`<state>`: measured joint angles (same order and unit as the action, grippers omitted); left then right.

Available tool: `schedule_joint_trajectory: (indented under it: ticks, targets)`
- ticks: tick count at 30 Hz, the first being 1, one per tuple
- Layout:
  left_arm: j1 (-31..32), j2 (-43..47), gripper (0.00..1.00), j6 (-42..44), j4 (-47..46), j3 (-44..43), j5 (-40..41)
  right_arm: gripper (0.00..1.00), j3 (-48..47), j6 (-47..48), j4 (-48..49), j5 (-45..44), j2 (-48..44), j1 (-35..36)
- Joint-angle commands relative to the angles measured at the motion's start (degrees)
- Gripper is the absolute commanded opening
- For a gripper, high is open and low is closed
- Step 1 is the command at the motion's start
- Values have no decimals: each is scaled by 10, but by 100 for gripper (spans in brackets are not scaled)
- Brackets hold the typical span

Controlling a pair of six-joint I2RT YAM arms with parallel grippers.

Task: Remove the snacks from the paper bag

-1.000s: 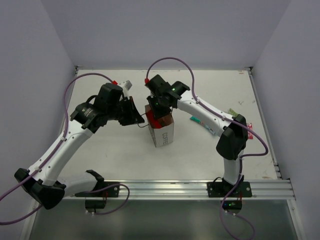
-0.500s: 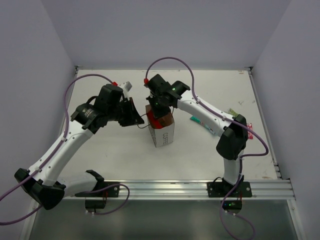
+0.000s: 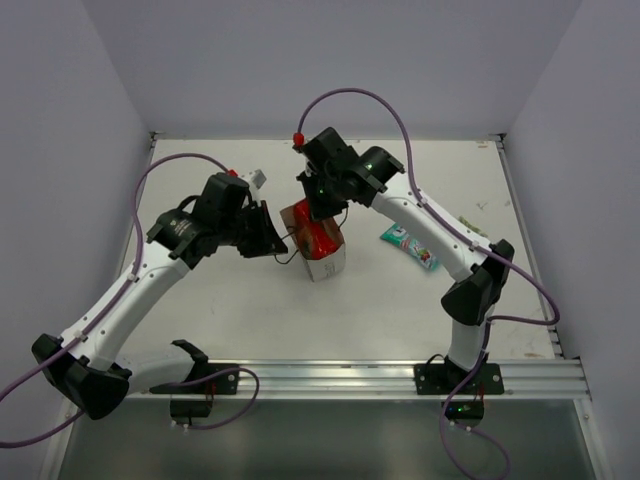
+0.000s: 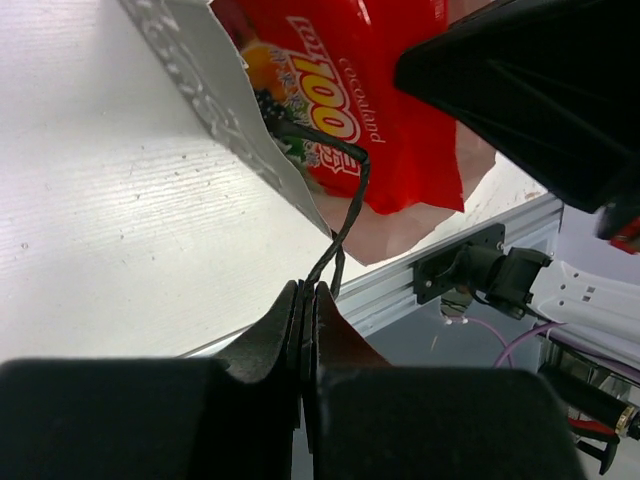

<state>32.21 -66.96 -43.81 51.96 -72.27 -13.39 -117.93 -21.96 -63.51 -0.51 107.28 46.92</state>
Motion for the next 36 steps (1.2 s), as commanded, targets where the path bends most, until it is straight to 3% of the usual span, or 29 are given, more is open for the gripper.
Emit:
schedule_joint_trajectory:
  ticks: [1, 11, 28, 33, 36]
  targets:
    - [-4, 0, 0, 17, -10, 7, -8, 0, -63, 12, 8, -6, -41, 1]
    - [-4, -14, 0, 31, -17, 10, -8, 0, -192, 27, -21, -5, -17, 1]
    - [-5, -27, 0, 33, -19, -85, -13, 0, -149, 13, -21, 7, 3, 1]
    - [-7, -55, 0, 42, -13, -82, -17, 0, -227, -3, -48, 11, 26, 3]
    - [-7, -56, 0, 42, -21, -62, -14, 0, -210, -5, -24, 18, 2, 2]
